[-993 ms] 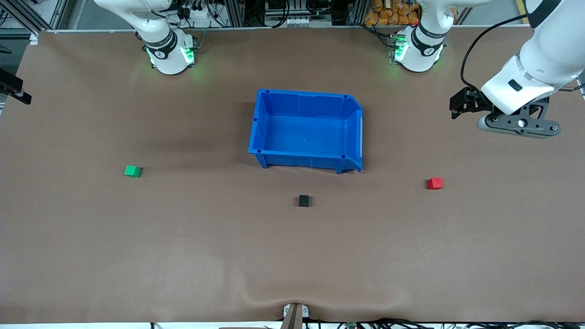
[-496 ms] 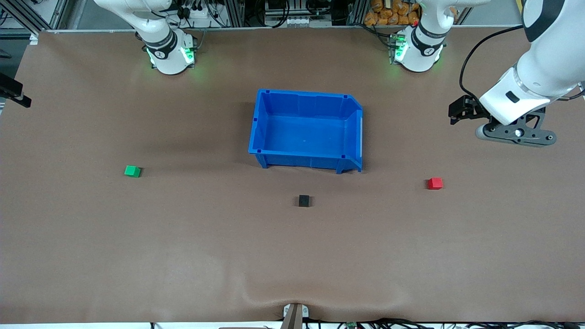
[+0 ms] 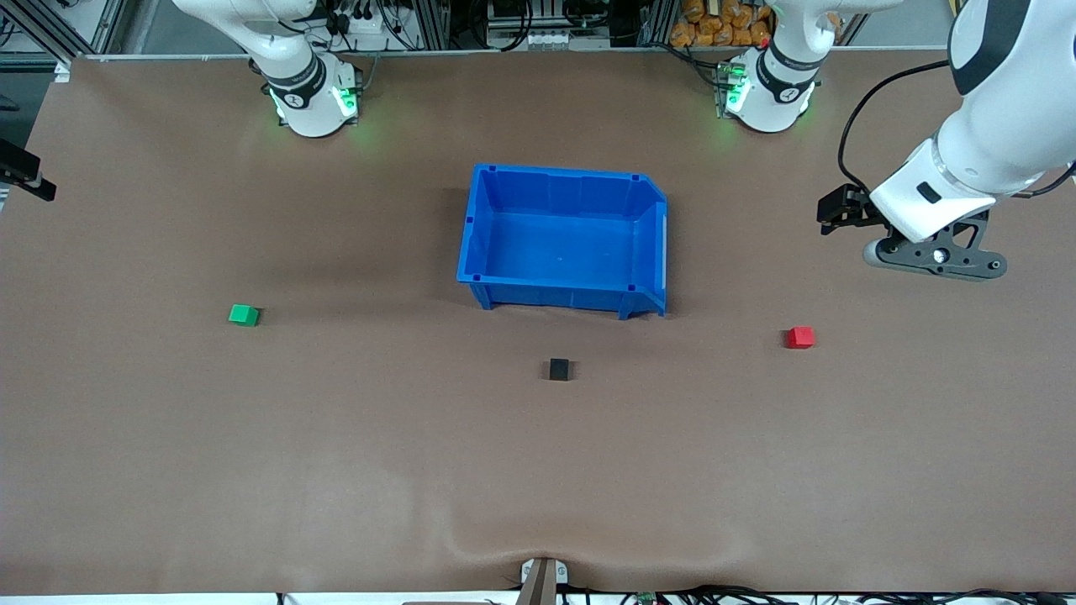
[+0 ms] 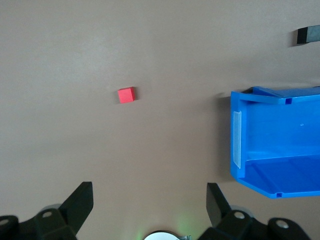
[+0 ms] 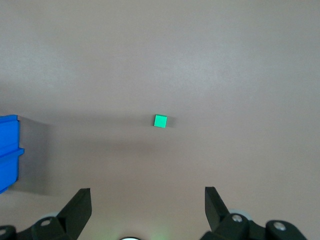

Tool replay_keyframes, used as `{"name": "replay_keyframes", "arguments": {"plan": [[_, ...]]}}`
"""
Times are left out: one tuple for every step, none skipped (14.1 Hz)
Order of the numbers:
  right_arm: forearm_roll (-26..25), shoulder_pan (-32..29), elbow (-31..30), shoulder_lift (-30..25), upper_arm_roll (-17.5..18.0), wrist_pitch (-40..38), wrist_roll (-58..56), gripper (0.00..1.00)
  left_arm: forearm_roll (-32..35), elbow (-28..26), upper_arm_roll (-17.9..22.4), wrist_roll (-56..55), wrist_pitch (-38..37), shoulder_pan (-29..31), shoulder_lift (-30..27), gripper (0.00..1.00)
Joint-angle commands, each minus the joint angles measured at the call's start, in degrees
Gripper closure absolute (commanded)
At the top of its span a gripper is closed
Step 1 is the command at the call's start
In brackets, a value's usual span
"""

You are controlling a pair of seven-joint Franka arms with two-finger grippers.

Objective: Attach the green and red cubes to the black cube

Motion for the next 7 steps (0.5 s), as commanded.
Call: {"name": "replay_keyframes", "arguments": {"plan": [[0.8,-0.9,1.3,1.5,-0.1,-0.3,-0.2,0.00,-0.6,0.8,-0.2,-0.5,-0.2,0.0,0.3,0.00],[0.8,-0.9,1.4,2.4,-0.1,-0.3,-0.2,0.00,-0.6,0.8,-0.2,-0.5,-0.2,-0.2,0.3,0.00],[0.7,-0.9,1.3,2.7,-0.2,-0.2,-0.2,0.00,-0.6,0.7,-0.2,-0.5,-0.3,-0.3,0.3,0.00],[0.7,-1.0,1.3,3.3,-0.2,-0.2,-0.2,0.00,-0.6,0.6,-0.3,-0.5,-0.3,-0.3,0.7,0.00],[0.8,-0.9,1.3,4.6,-0.8,-0.3,-0.1,0.00,-0.6,0.4,-0.3,-0.5,-0.2,-0.1,1.0,0.00],[0.8,-1.0,1.3,5.6,-1.4,-0.2,-0.2,0.00,-0.6,0.2,-0.3,-0.4,-0.2,0.2,1.5,0.00],[0.3,-0.9,1.3,6.1,-1.5,-0.1,-0.3,0.00,-0.6,0.2,-0.3,-0.4,-0.1,0.6,2.1,0.00]]}}
